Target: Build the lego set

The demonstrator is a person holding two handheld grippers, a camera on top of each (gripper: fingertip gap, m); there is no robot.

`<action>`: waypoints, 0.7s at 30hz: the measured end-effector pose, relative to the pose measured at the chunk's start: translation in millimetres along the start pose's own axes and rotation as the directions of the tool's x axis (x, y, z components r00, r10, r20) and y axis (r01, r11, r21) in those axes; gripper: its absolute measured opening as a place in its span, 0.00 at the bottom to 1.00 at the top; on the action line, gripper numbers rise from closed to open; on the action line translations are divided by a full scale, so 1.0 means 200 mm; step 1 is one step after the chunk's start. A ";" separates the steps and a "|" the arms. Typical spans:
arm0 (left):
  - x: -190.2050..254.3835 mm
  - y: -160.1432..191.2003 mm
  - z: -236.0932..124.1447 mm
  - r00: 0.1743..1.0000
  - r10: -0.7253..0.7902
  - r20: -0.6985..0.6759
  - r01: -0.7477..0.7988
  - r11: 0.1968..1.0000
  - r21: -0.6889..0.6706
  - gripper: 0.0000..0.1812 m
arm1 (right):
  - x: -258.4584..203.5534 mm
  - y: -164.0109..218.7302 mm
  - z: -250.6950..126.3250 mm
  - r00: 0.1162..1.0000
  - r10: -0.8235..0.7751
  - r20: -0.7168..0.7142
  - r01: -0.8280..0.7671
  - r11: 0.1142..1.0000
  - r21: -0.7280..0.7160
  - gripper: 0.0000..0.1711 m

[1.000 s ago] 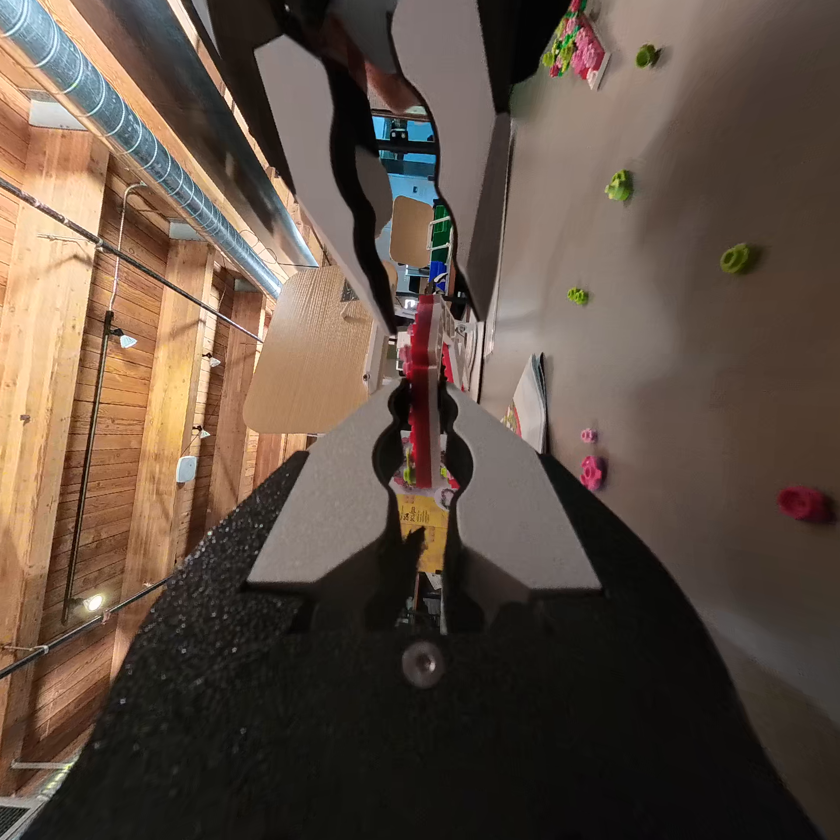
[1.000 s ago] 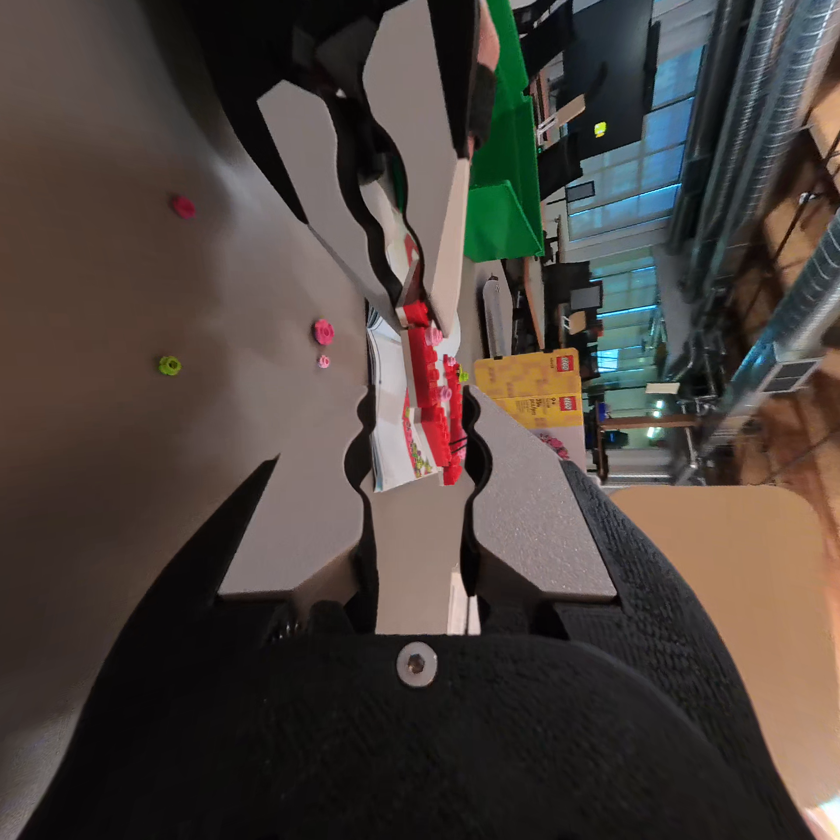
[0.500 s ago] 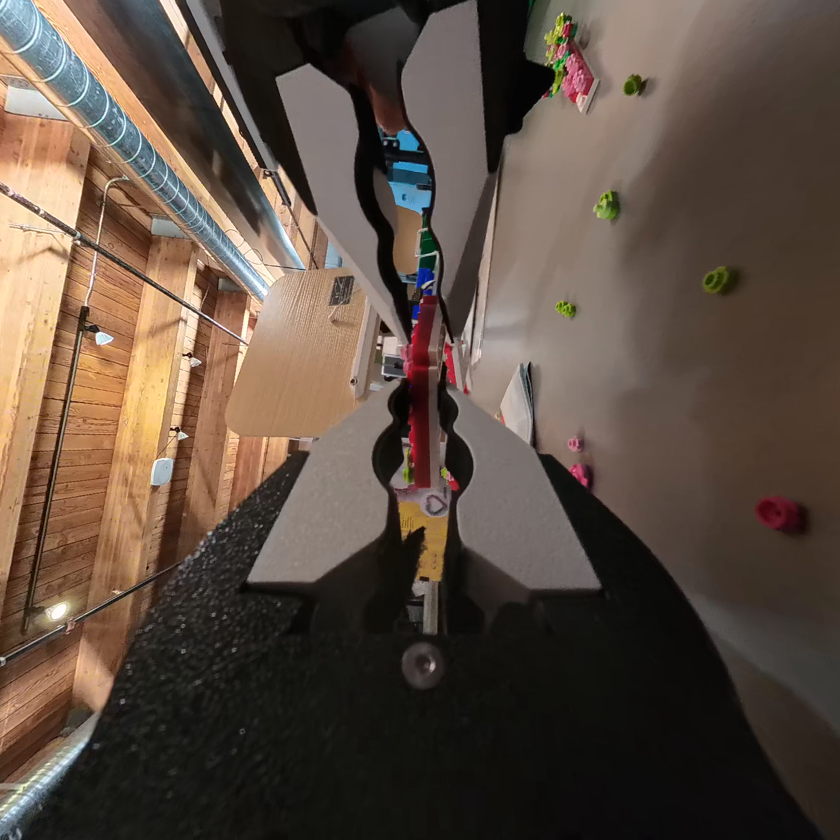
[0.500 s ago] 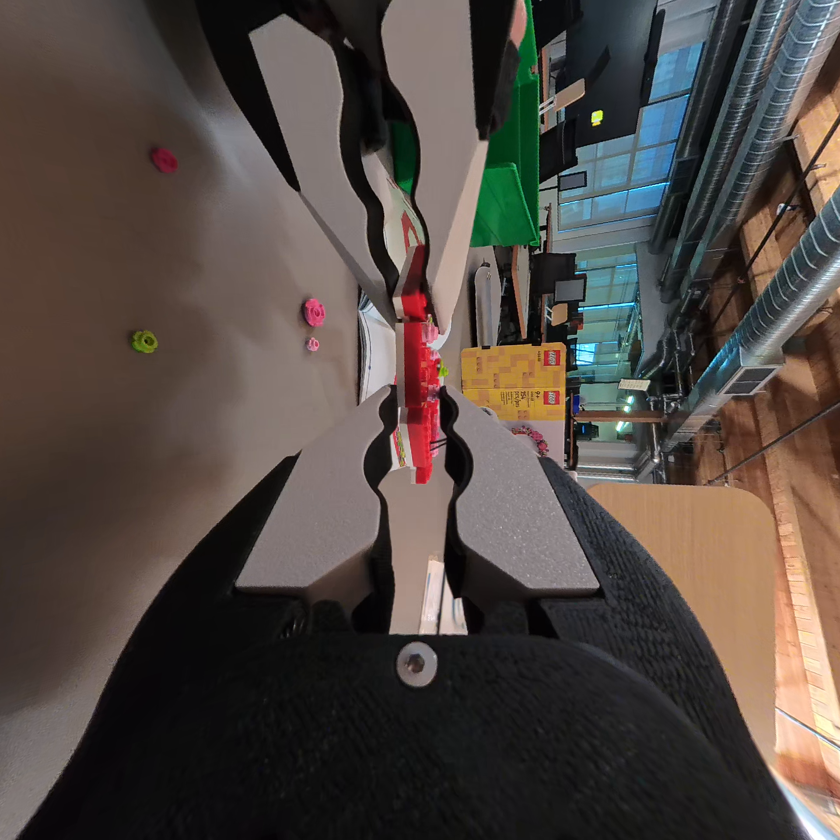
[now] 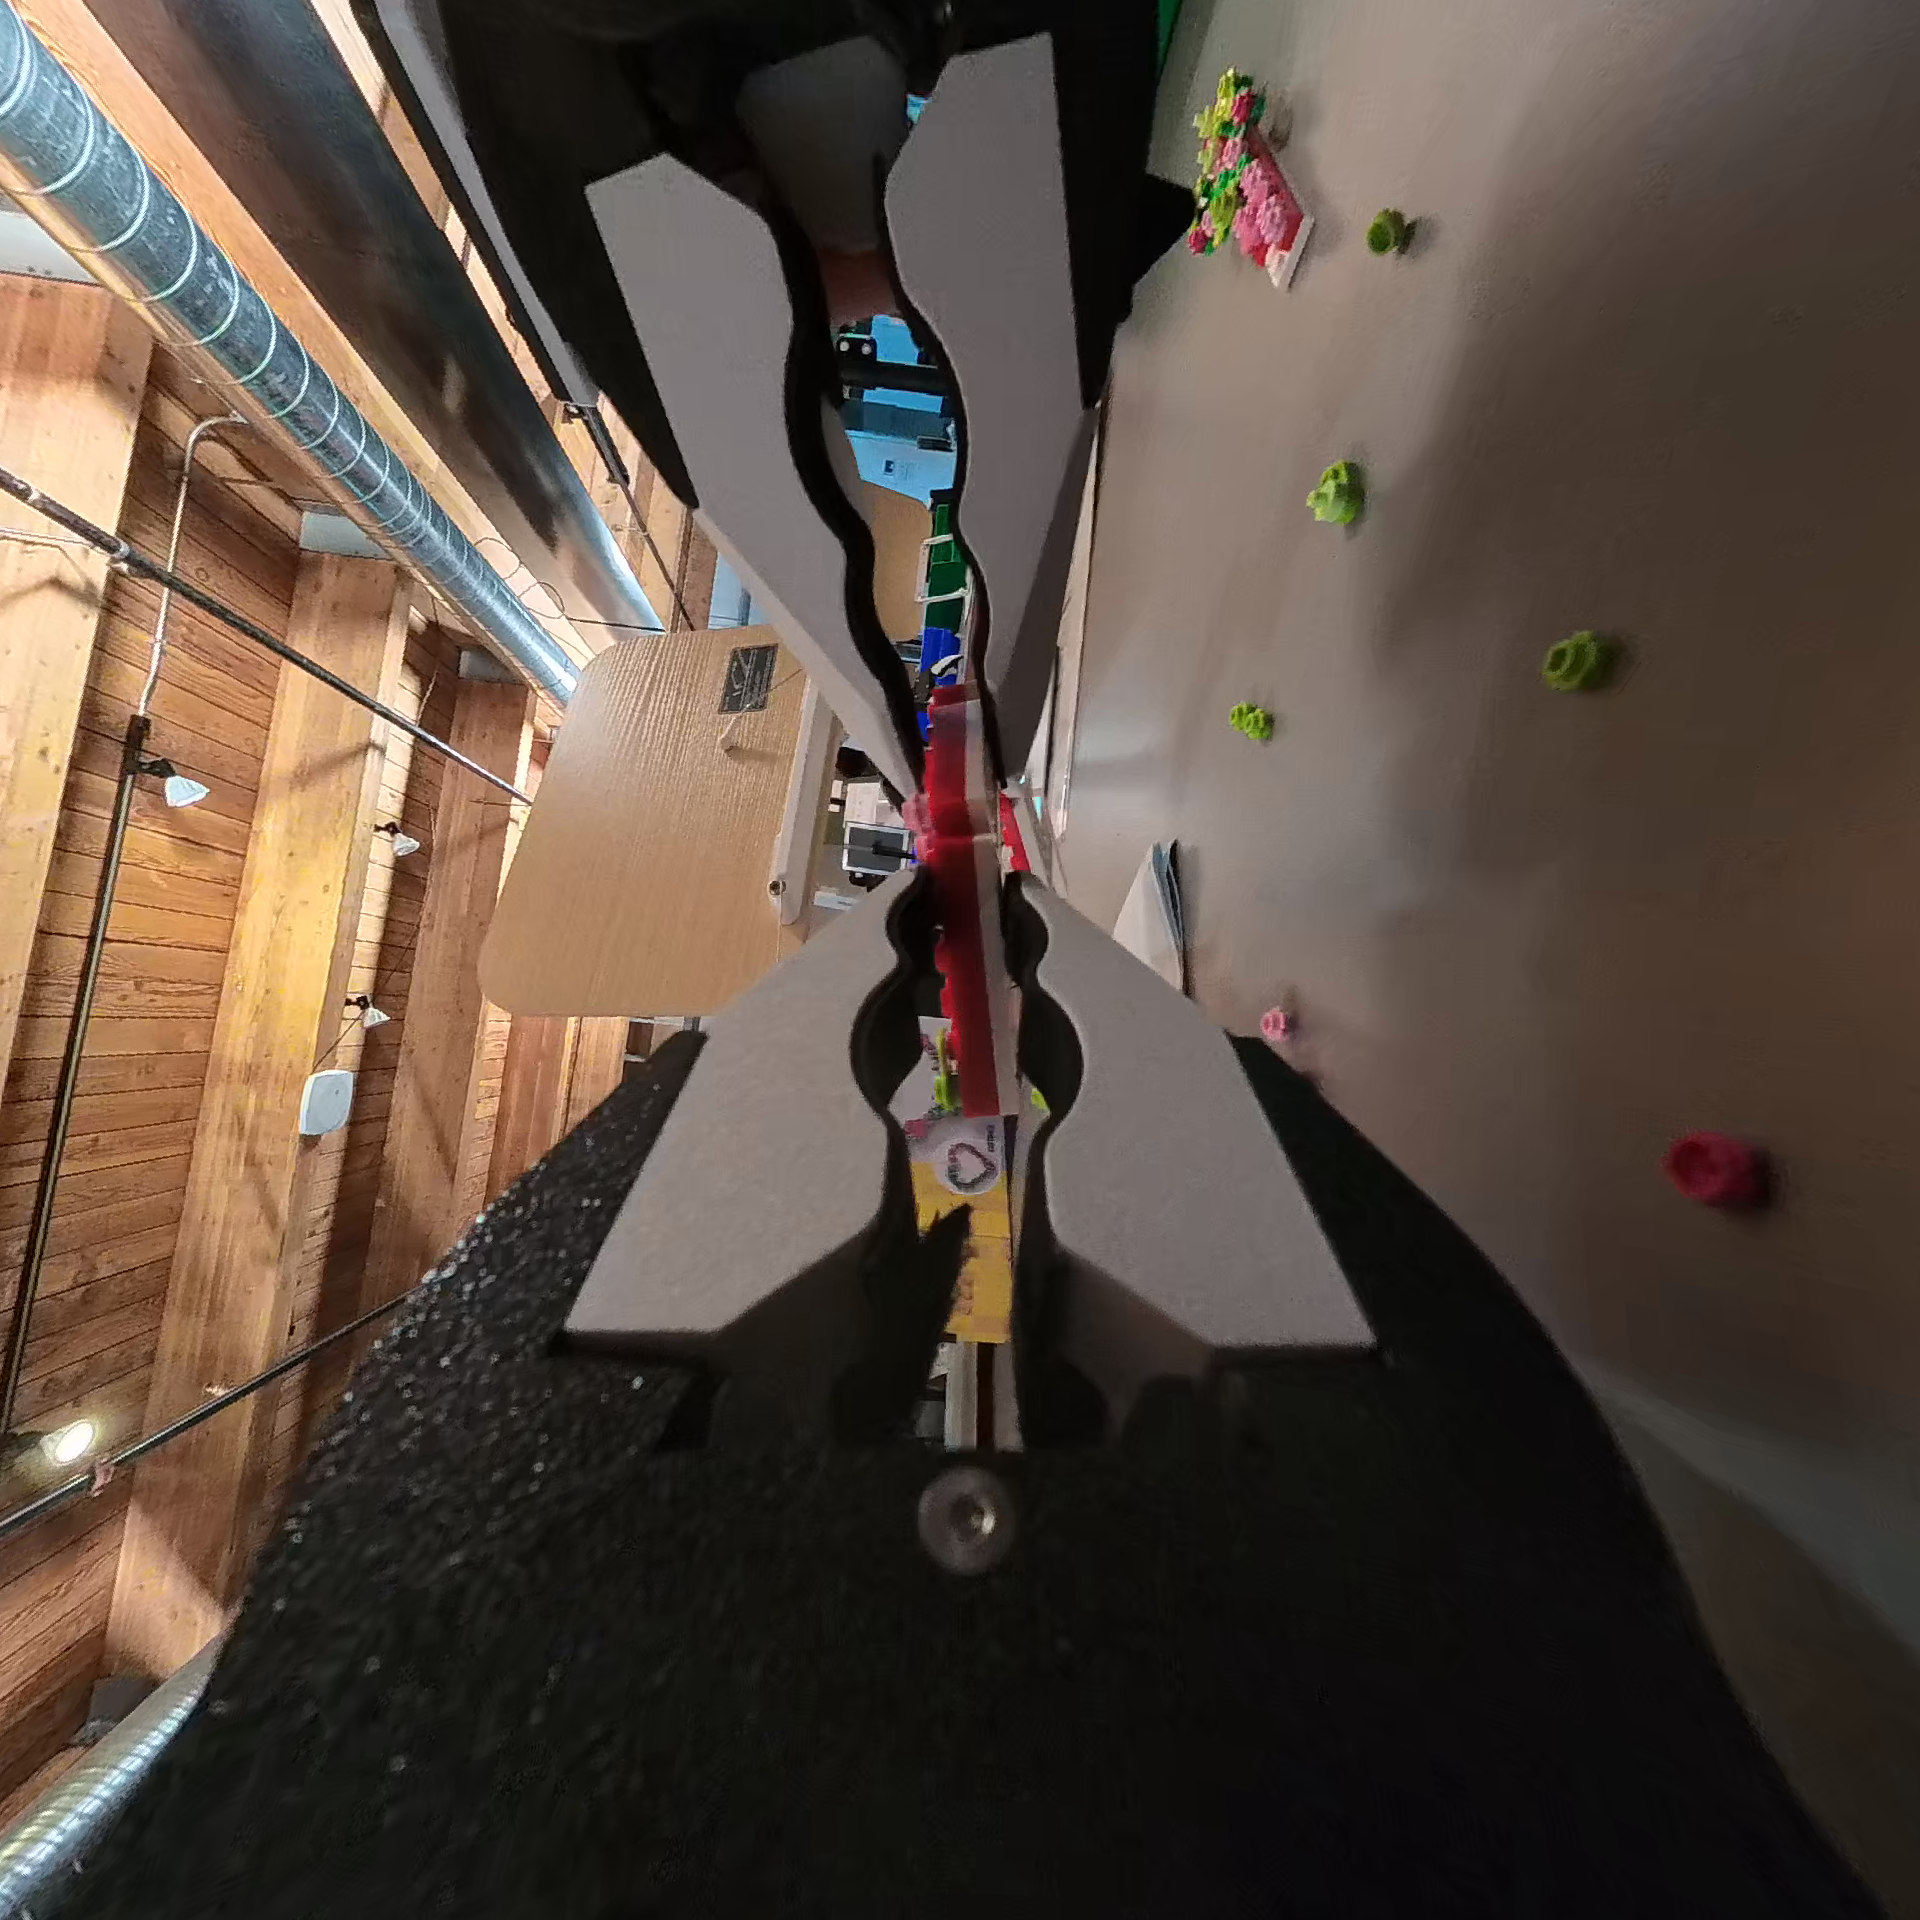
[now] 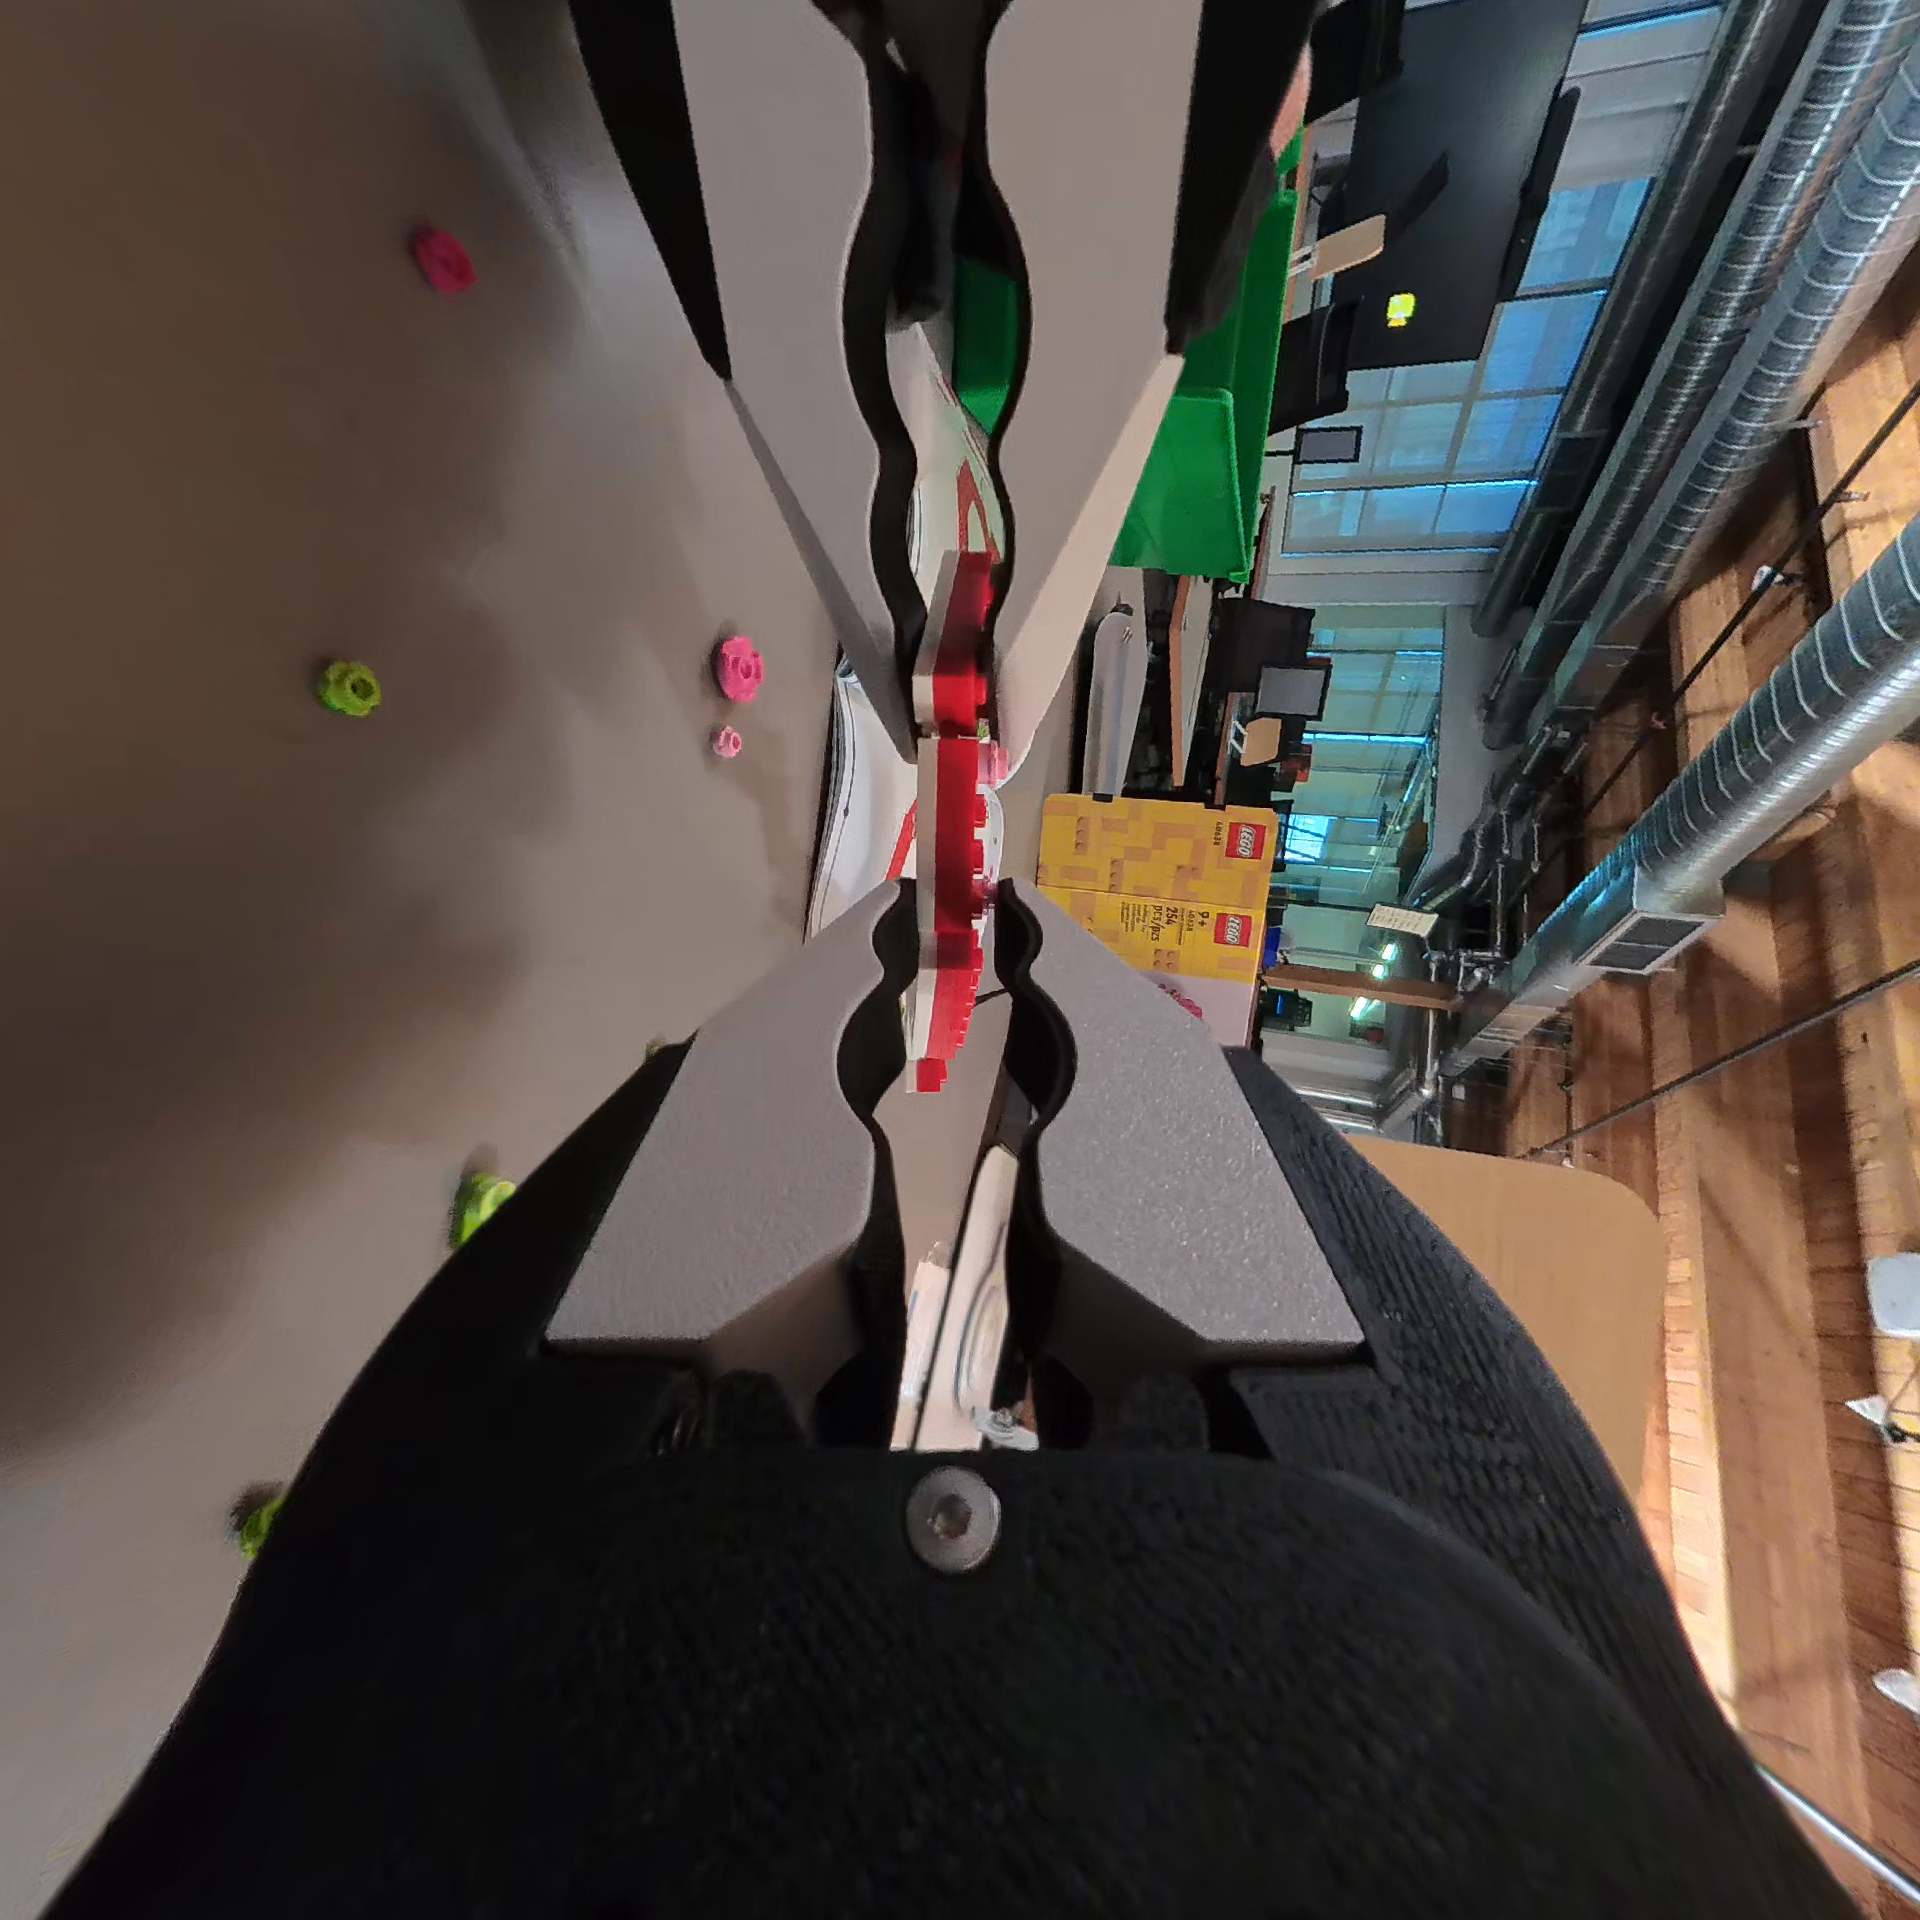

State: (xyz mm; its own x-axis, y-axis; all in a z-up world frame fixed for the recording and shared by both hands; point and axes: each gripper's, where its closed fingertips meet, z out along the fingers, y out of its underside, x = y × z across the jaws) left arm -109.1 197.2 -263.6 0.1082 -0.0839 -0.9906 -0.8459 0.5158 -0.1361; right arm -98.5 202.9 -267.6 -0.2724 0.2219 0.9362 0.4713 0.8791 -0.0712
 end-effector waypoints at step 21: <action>-0.15 0.44 -0.08 0.992 -0.082 0.098 0.108 0.950 -0.294 0.06 | -0.15 0.02 0.10 0.385 0.803 0.455 -0.876 0.474 -0.094 0.10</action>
State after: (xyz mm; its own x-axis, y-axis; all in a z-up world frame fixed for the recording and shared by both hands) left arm -195.2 232.5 -246.5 0.2281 -0.0417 -0.9727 -0.9451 0.2306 -0.2315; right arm -104.4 208.0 -302.2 -0.1086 0.9832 0.1469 0.5411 0.1824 -0.8209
